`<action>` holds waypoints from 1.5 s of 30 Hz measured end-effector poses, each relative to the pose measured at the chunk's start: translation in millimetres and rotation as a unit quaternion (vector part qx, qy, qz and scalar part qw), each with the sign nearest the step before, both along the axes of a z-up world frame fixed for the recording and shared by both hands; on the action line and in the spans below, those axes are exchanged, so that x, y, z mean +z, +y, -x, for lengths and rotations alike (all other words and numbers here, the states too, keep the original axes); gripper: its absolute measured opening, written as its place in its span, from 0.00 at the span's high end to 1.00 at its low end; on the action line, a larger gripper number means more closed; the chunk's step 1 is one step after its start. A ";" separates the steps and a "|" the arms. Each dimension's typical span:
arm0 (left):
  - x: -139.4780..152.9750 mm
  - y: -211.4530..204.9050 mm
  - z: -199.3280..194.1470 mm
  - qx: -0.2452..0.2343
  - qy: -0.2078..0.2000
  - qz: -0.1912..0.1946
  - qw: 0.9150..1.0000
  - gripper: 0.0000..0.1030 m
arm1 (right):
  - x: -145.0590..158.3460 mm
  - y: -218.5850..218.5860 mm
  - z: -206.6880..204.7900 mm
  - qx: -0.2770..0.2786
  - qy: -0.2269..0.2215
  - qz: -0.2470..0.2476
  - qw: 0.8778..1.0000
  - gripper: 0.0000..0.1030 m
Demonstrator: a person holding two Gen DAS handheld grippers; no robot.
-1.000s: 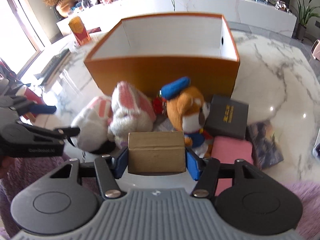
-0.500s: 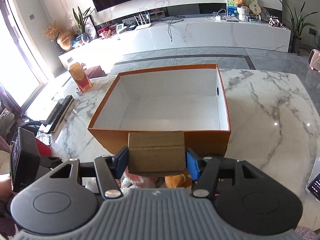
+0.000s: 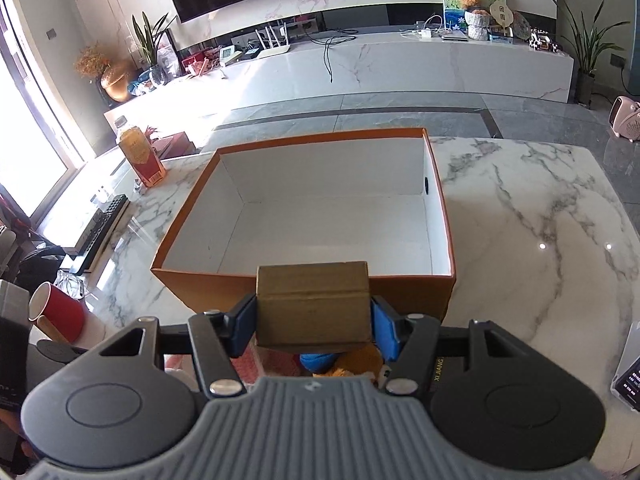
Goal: Organize objects
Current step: 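Lift the brown box with the right gripper while the left gripper grasps the white-pink bunny, then lower the brown box into the orange box with the right gripper while the left drops the bunny in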
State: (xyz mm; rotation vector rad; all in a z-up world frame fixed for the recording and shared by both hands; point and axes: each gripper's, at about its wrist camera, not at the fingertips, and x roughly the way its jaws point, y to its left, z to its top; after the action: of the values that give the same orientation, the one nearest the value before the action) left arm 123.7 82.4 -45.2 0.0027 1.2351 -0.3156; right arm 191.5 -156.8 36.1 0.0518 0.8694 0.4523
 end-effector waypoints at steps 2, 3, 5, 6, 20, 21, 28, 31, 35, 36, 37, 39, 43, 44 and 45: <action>15.1 5.4 6.5 0.009 -0.014 0.004 1.000 0.44 | -0.9 0.1 -1.7 0.001 -0.001 0.002 1.000 0.40; 24.5 9.3 7.6 0.013 -0.021 0.005 1.000 0.44 | -1.4 0.7 -3.0 0.002 -0.001 0.004 1.000 0.40; 53.0 6.6 3.5 0.018 -0.043 0.014 0.999 0.44 | -1.4 0.9 -6.0 0.004 -0.002 0.006 1.000 0.40; 65.4 8.1 4.2 0.022 -0.056 0.021 0.998 0.44 | -0.8 0.8 -7.4 0.005 -0.003 0.006 1.000 0.40; 142.0 -25.3 -88.8 0.027 -0.182 0.024 0.983 0.44 | 9.6 9.3 -43.9 0.008 -0.022 0.007 1.000 0.40; 137.9 -28.7 -96.4 0.027 -0.180 0.019 0.983 0.44 | 7.8 10.1 -46.5 0.006 -0.022 0.009 1.000 0.40; 64.1 -39.3 -141.3 0.030 -0.123 -0.015 0.992 0.44 | -14.6 16.9 -66.9 -0.006 -0.011 0.018 1.000 0.41; 36.4 -40.9 -144.2 0.027 -0.095 -0.040 0.994 0.44 | -24.9 19.2 -72.0 -0.004 -0.008 0.027 1.000 0.41; 16.2 -43.5 -146.7 0.019 -0.061 -0.065 0.996 0.43 | -37.9 22.7 -77.7 0.005 0.002 0.033 0.999 0.40; 10.0 -45.7 -146.9 0.015 -0.054 -0.082 0.995 0.43 | -40.2 23.6 -78.9 0.006 0.004 0.035 0.999 0.41; 11.2 -48.5 -147.0 0.011 -0.051 -0.098 0.994 0.43 | -42.0 25.1 -80.4 0.008 0.005 0.038 0.999 0.41; 10.6 -52.1 -147.3 0.004 -0.046 -0.129 0.991 0.41 | -44.6 26.8 -81.4 0.010 0.003 0.042 0.999 0.41; 12.6 -55.3 -154.0 0.007 -0.029 -0.160 0.987 0.40 | -48.4 26.9 -83.1 0.012 0.005 0.042 0.999 0.41; 11.5 -55.9 -155.9 0.006 -0.025 -0.165 0.986 0.40 | -49.1 26.7 -83.3 0.012 0.006 0.042 0.999 0.41; 10.2 -55.8 -157.8 0.007 -0.021 -0.172 0.985 0.39 | -50.0 25.6 -83.8 0.012 0.007 0.042 0.999 0.41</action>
State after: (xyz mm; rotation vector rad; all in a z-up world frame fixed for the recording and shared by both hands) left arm 281.5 26.6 -35.0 0.2962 1.2347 -0.0870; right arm 275.3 -131.2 -13.9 -0.0326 0.9018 0.4388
